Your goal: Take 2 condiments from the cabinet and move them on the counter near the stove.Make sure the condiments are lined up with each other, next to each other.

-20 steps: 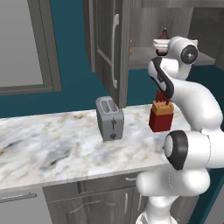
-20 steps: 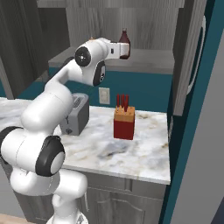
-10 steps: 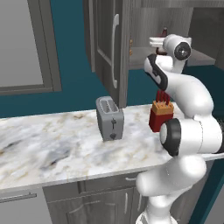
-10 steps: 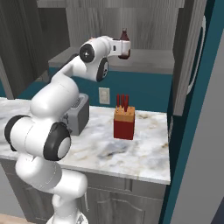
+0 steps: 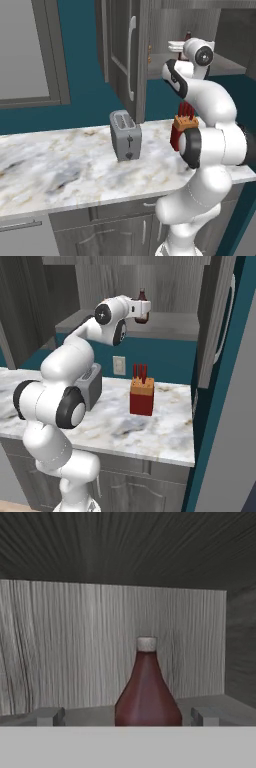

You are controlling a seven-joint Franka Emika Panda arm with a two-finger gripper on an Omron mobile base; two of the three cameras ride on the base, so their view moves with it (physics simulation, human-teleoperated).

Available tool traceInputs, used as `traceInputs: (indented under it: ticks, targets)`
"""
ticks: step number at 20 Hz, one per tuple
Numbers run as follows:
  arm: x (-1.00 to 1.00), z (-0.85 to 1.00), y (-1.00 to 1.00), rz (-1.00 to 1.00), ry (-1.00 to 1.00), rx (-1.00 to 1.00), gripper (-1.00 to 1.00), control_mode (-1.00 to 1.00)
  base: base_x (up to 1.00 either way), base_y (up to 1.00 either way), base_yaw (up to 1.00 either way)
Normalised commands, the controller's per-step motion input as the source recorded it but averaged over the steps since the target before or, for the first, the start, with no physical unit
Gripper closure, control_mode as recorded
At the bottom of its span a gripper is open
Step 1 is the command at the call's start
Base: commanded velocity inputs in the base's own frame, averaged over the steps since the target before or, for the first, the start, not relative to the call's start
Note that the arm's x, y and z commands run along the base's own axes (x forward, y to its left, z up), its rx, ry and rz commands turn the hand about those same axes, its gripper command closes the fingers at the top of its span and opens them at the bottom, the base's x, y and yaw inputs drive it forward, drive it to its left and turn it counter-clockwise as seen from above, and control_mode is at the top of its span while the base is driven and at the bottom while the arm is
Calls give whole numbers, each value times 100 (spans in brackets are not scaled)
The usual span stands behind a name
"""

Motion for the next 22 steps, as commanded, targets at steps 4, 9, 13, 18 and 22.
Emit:
traceInputs:
  ticks: [4, 9, 13, 18, 22]
  targets:
    - [0, 0, -28, 0, 0, 0, -100, -100, 0, 0, 0]
    - [5, 0, -18, 0, 0, 0, -100, -100, 0, 0, 0]
    - [14, 0, -1, 0, 0, 0, -100, -100, 0, 0, 0]
    - [11, 0, -5, 0, 0, 0, -100, -100, 0, 0, 0]
    - [5, 0, -9, 0, 0, 0, -100, -100, 0, 0, 0]
